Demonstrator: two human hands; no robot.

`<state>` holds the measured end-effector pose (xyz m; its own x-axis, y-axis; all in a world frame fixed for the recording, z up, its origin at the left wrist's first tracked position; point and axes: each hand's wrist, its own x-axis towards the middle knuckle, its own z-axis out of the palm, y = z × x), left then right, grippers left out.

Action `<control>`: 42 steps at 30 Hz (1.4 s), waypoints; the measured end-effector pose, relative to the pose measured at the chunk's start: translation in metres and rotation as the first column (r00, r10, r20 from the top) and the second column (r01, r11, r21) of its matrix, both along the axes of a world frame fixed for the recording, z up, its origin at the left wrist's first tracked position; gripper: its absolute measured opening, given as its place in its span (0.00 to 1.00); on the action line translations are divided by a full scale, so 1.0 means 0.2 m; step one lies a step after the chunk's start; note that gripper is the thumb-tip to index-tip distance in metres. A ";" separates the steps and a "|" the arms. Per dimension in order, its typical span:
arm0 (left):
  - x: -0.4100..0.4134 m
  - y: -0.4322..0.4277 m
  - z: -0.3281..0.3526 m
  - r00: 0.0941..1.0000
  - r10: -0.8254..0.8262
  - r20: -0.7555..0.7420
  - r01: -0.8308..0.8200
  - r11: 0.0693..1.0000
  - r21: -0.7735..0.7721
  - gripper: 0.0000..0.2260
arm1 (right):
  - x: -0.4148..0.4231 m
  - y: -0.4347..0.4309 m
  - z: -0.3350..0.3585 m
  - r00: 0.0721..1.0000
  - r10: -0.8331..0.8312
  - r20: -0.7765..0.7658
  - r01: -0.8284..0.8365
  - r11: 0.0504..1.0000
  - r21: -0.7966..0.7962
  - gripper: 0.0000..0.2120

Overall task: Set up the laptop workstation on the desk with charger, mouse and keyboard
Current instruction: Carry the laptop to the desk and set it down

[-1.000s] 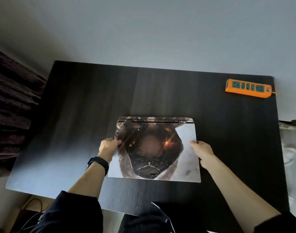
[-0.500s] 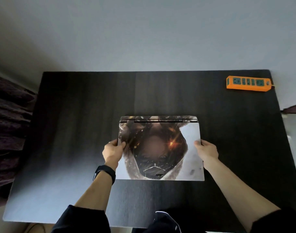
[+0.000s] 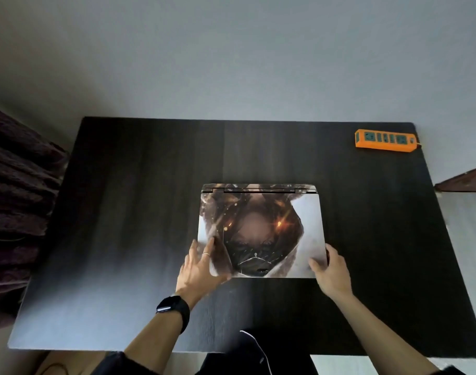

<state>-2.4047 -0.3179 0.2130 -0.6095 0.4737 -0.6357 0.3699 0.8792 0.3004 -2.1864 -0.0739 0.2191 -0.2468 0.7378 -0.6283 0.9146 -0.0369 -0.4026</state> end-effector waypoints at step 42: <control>-0.07 0.09 -0.13 0.980 0.052 -0.191 -0.042 0.997 0.058 0.42 | -0.14 0.12 -0.16 0.985 -0.049 0.166 0.034 0.995 0.090 0.36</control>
